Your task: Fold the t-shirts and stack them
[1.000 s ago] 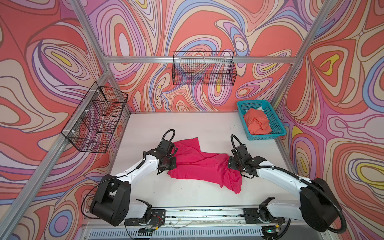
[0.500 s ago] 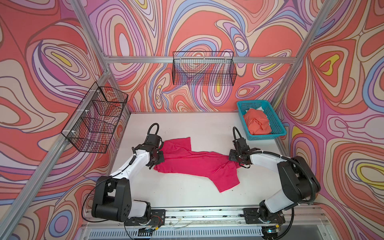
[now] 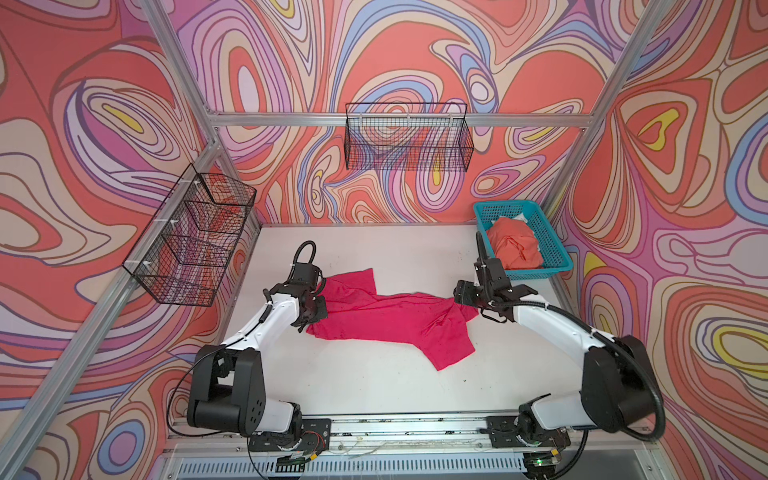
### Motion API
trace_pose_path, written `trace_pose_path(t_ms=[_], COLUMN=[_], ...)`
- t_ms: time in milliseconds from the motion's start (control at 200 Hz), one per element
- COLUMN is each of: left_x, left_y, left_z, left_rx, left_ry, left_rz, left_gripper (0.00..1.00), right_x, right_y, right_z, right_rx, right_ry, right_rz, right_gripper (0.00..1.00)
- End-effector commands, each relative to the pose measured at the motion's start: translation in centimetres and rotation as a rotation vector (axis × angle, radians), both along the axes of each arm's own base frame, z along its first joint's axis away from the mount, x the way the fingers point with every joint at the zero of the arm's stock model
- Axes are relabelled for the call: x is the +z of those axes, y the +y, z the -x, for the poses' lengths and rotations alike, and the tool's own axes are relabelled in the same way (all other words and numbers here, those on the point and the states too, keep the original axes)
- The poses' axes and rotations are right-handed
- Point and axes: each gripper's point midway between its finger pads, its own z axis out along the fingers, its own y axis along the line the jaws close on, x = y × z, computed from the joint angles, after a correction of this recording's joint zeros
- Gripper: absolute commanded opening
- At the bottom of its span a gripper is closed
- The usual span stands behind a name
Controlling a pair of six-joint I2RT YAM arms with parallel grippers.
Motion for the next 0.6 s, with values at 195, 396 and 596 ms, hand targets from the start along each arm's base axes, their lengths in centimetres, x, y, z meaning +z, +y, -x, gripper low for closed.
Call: trace_pose_path(t_ms=[195,396,596], left_x=[0.0,0.2,0.5], left_y=[-0.2,-0.4,-0.3], left_z=[0.2,0.1,0.1], left_rx=[0.001,-0.001,0.003], left_ry=[-0.019,-0.027,-0.041], left_rz=[0.028,0.039,0.031], left_gripper=[0.00,0.00,0.00], right_x=[-6.3,-7.5,-1.1], right_y=[1.4,2.7,5.0], right_z=[8.3,8.1,8.8], right_rx=[0.043,0.075,0.116], right_ry=[0.192,0.200,0.139], right_rz=[-0.146,-0.188,-0.203], right_gripper=[0.68,0.20,0.00])
